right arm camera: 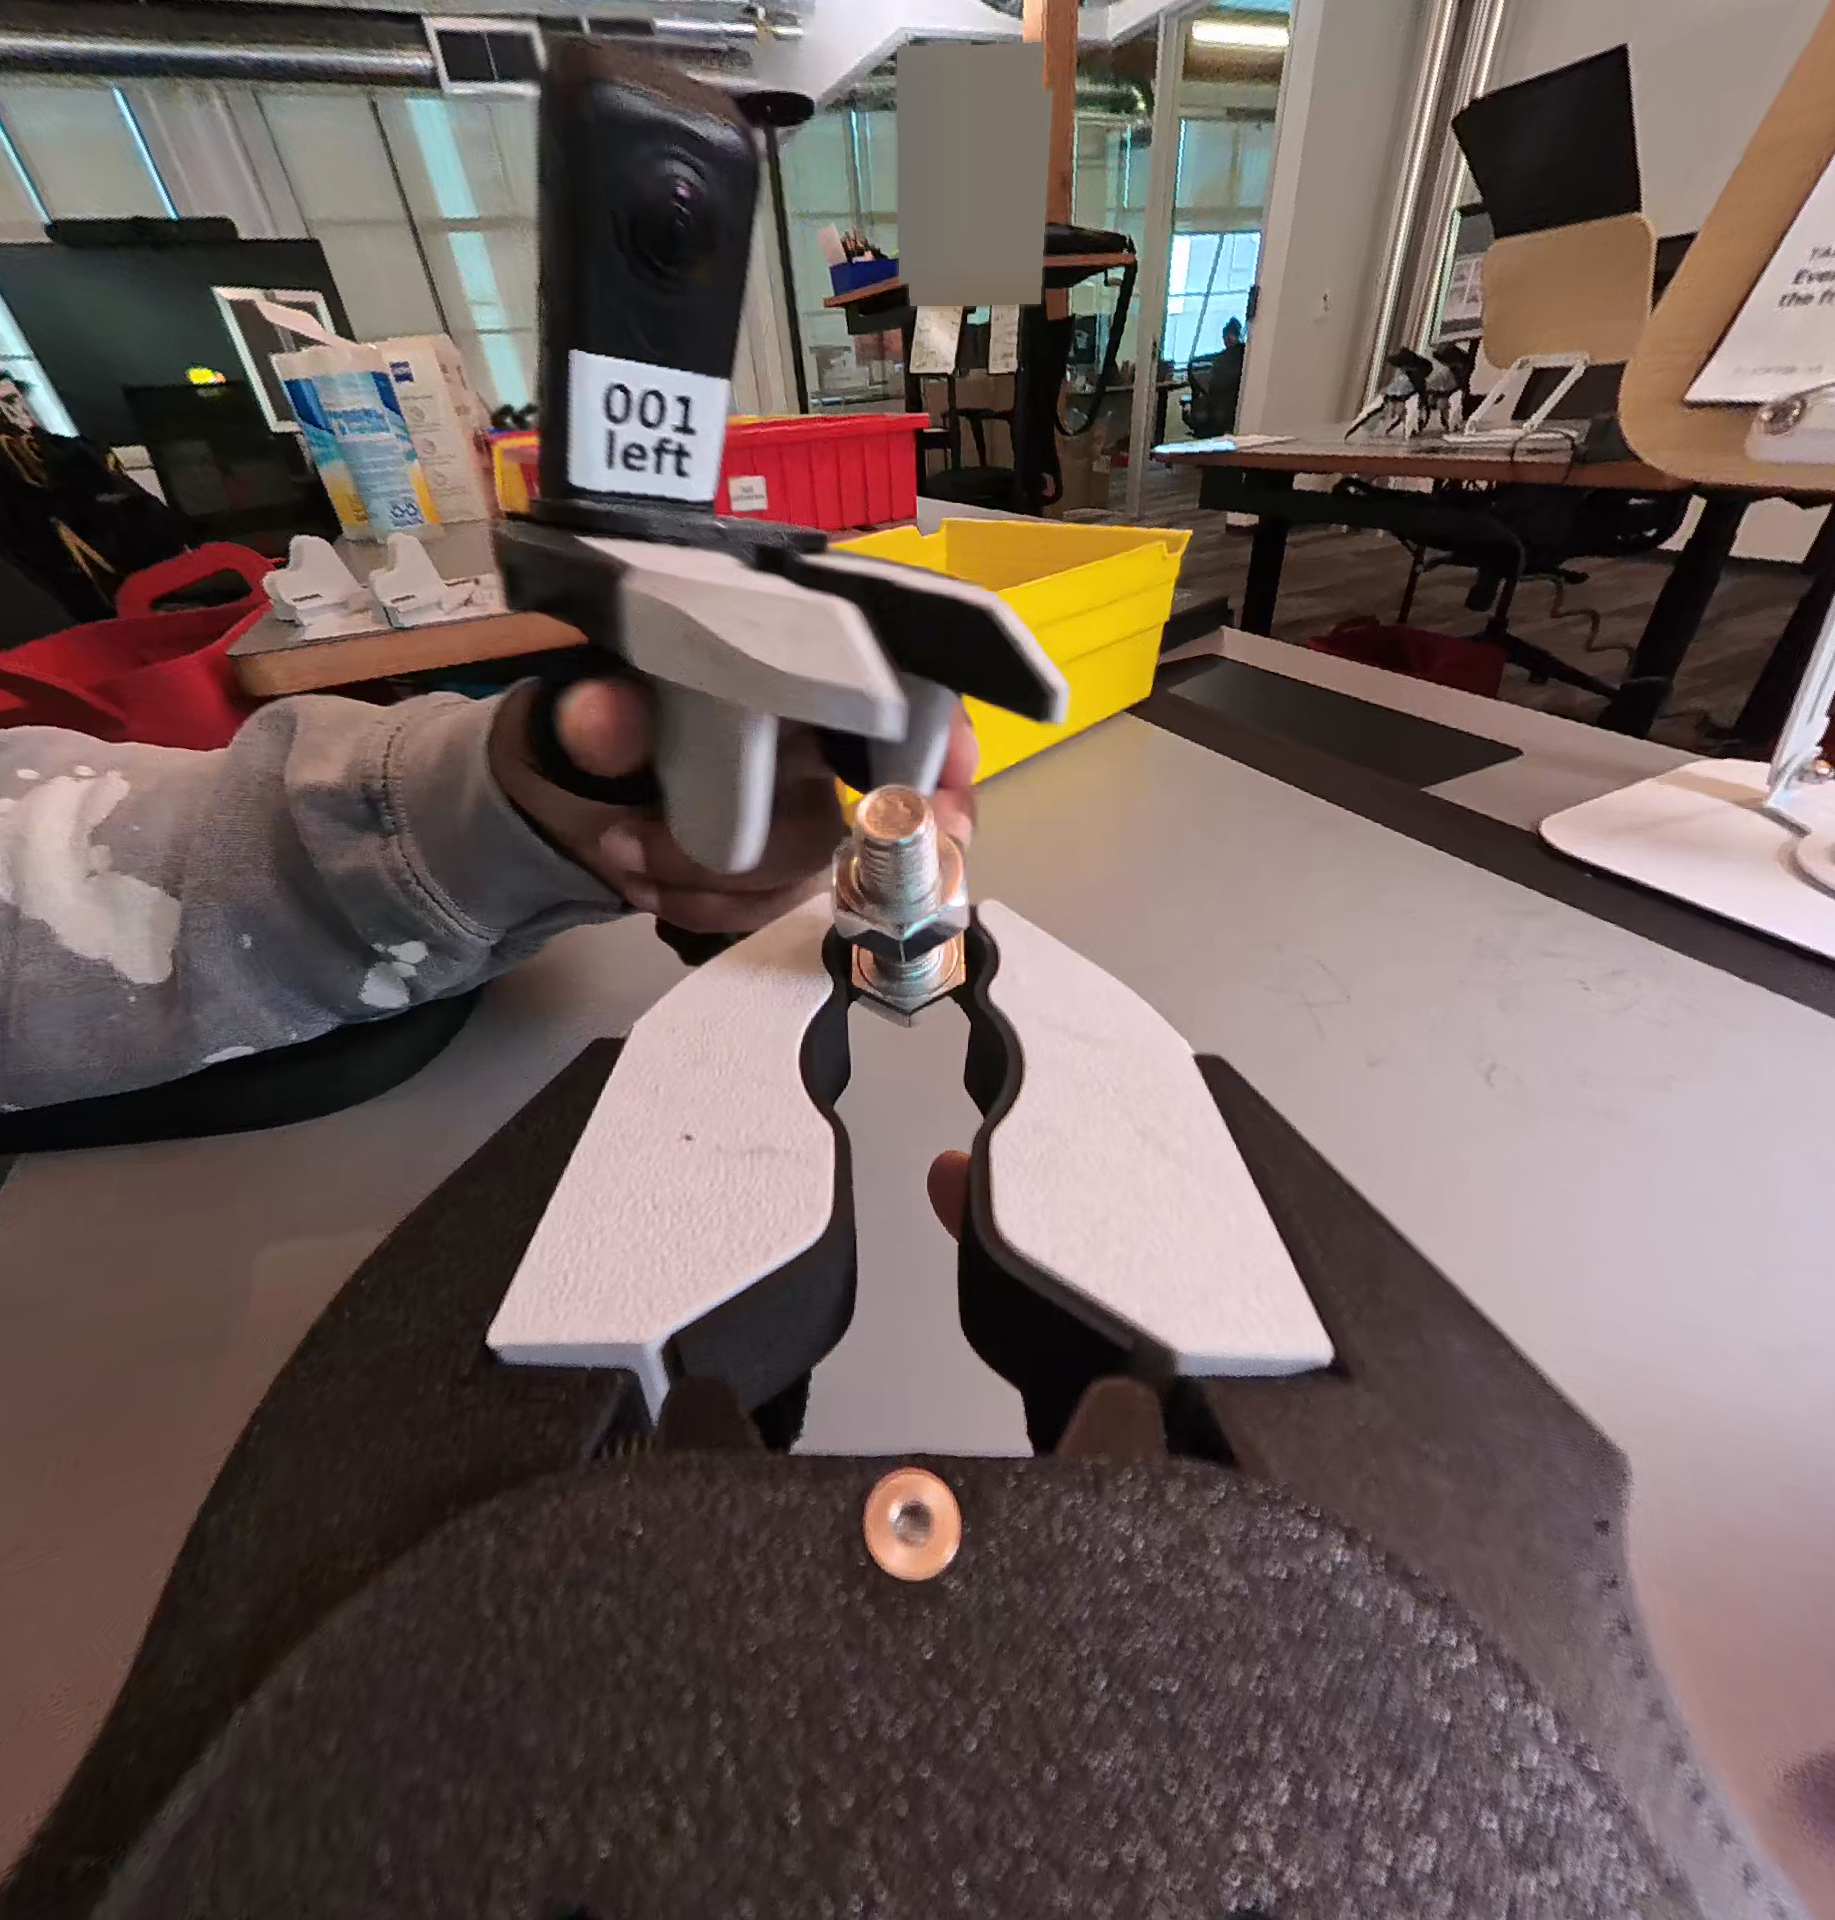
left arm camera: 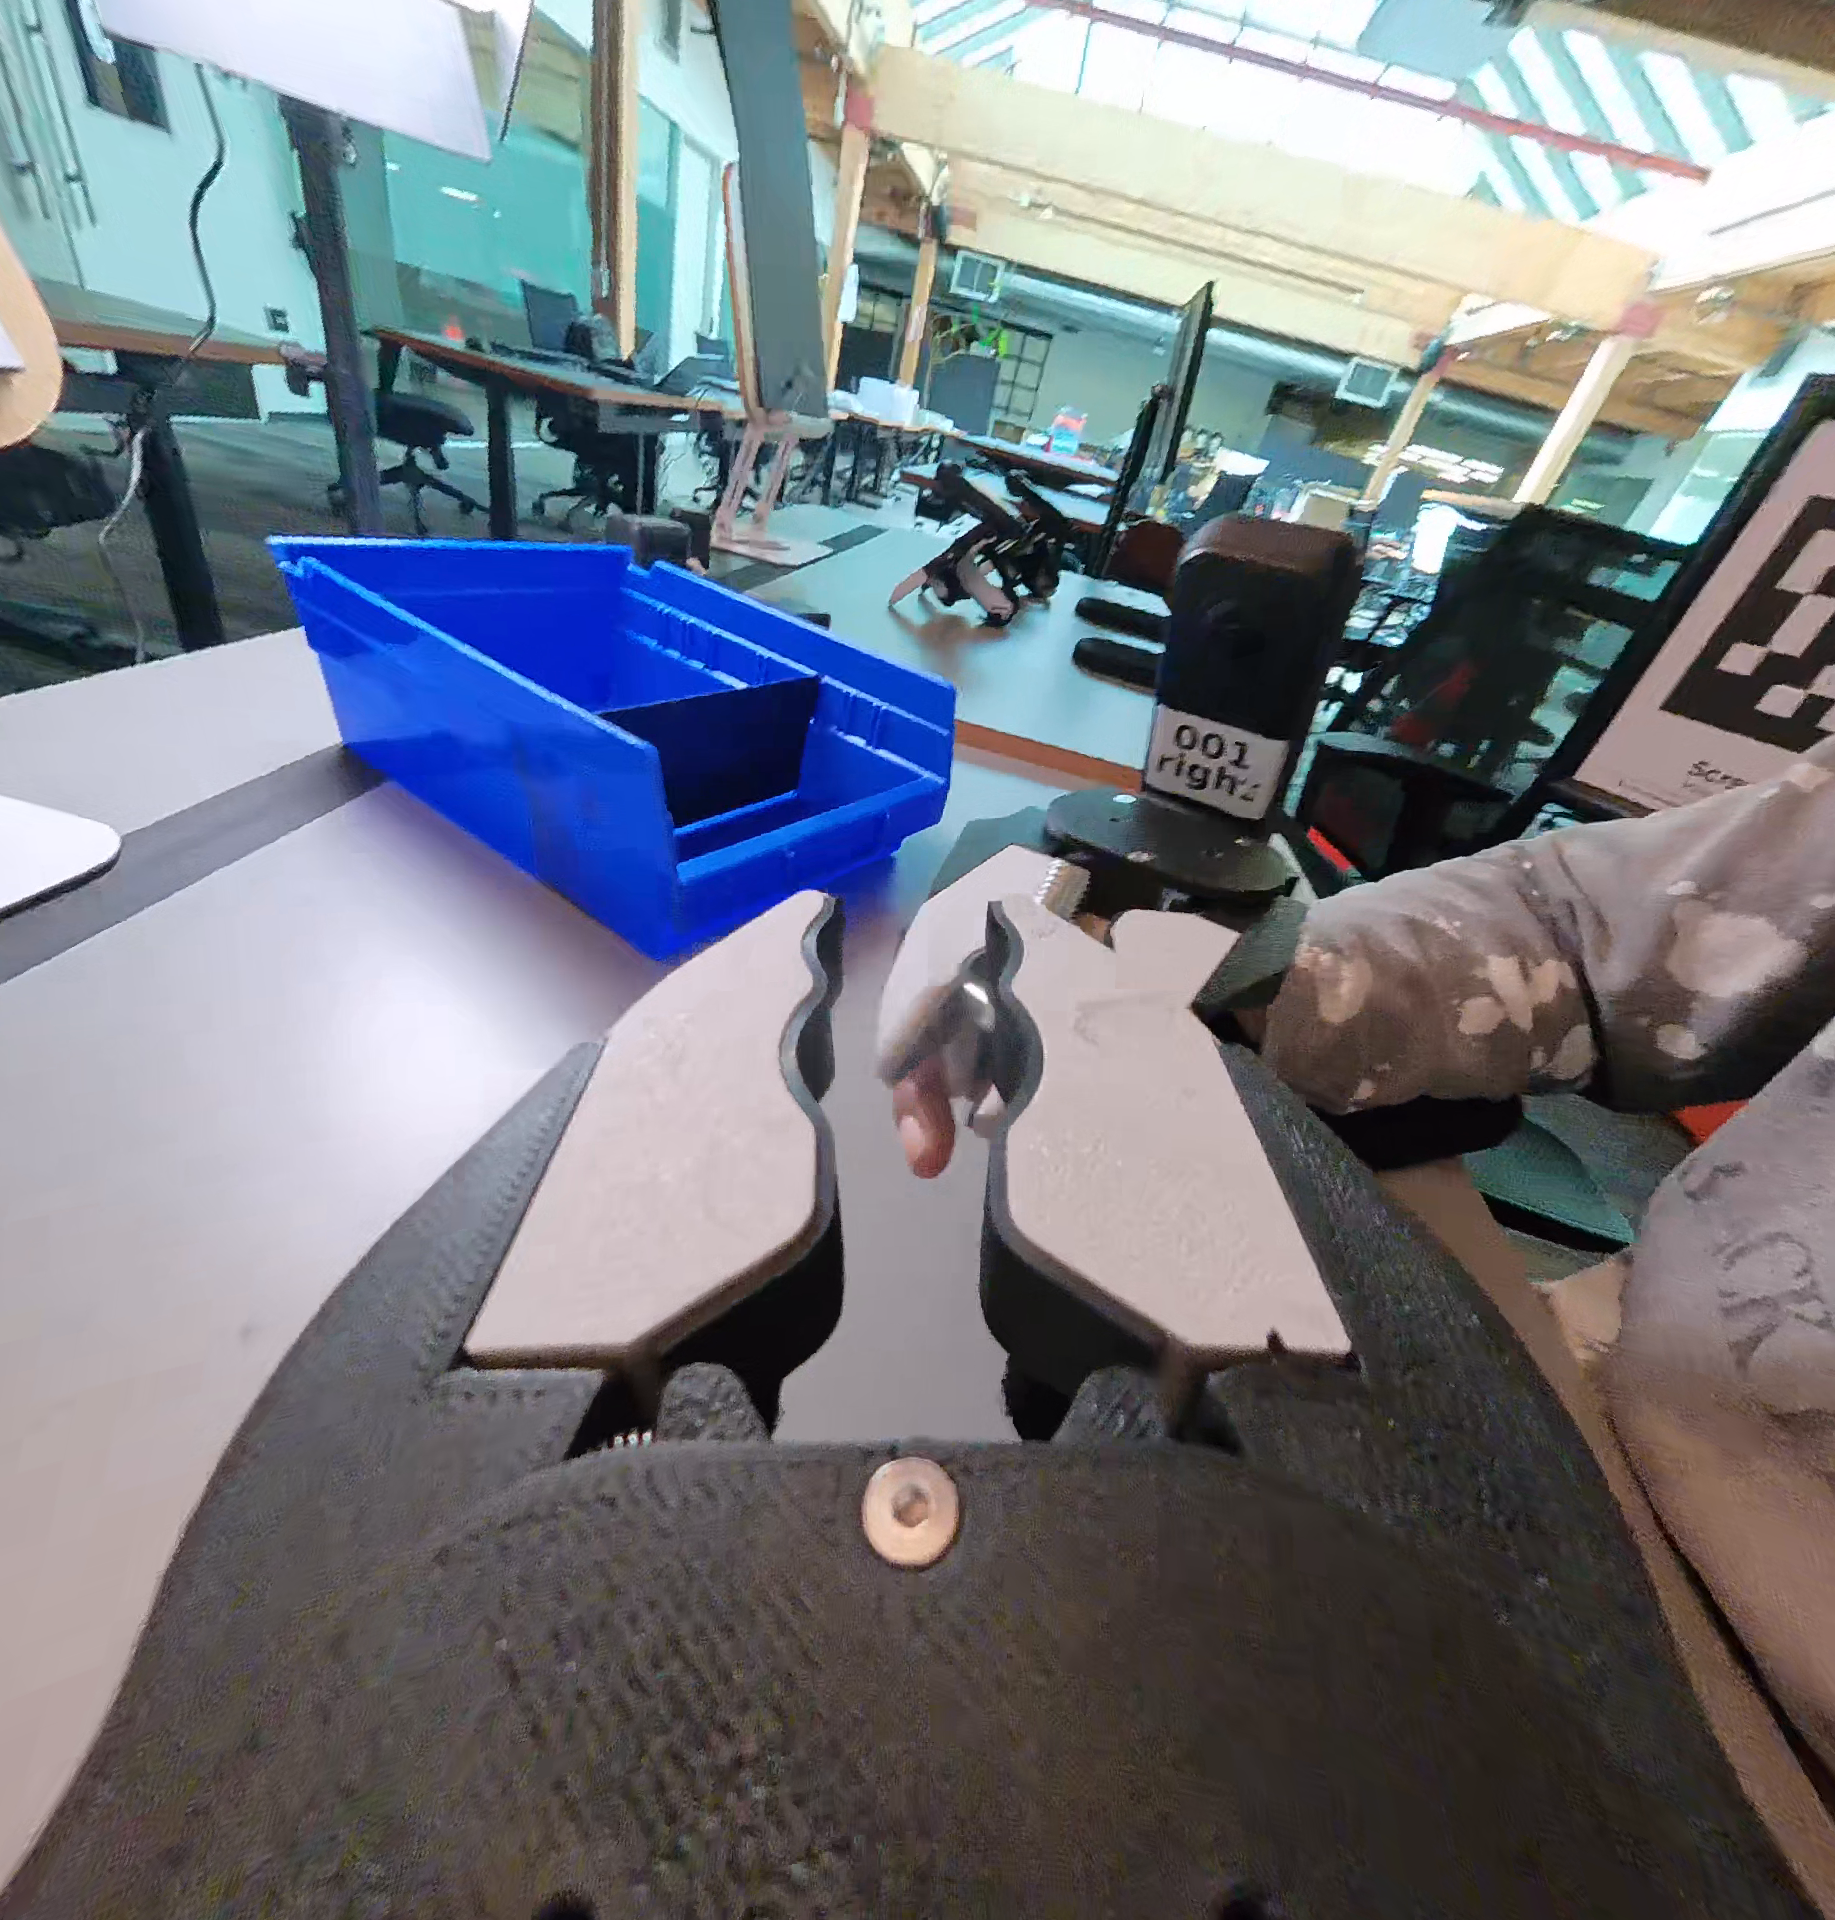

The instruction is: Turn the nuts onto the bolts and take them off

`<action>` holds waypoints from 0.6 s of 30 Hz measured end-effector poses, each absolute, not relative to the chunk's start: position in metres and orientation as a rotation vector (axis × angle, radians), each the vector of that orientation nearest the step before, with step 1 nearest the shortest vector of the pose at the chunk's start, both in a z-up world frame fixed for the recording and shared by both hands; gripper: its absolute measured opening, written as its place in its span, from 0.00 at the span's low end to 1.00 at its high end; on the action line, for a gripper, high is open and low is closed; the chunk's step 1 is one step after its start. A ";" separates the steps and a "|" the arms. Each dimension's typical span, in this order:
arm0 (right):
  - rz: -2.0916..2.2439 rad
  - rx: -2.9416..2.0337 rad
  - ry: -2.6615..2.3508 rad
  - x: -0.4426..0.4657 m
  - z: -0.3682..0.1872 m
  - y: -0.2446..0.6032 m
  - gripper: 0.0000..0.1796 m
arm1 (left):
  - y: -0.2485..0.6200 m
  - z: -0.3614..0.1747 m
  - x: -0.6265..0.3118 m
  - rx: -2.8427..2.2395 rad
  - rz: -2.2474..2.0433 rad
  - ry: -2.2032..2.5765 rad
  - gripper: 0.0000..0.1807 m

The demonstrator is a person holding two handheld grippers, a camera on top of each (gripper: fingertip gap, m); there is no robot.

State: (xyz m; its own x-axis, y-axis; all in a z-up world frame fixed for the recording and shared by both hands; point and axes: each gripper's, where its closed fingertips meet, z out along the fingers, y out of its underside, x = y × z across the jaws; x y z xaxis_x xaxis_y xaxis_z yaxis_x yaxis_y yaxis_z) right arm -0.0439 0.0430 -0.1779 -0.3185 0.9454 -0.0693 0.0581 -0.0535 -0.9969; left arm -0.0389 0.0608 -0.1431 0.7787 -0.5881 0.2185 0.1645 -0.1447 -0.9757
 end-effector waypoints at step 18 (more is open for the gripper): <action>1.462 -1.117 -1.486 -0.045 -0.182 0.038 0.10 | 0.062 -0.150 -0.025 -1.632 -0.646 0.390 0.12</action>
State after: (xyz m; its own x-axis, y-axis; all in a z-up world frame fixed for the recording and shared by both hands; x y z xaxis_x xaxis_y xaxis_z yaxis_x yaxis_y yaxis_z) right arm -0.0450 0.0378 -0.1824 -0.3312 0.9417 -0.0596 0.0750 -0.0367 -0.9965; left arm -0.0251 0.0625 -0.1495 0.7840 -0.5914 0.1886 0.1089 -0.1681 -0.9797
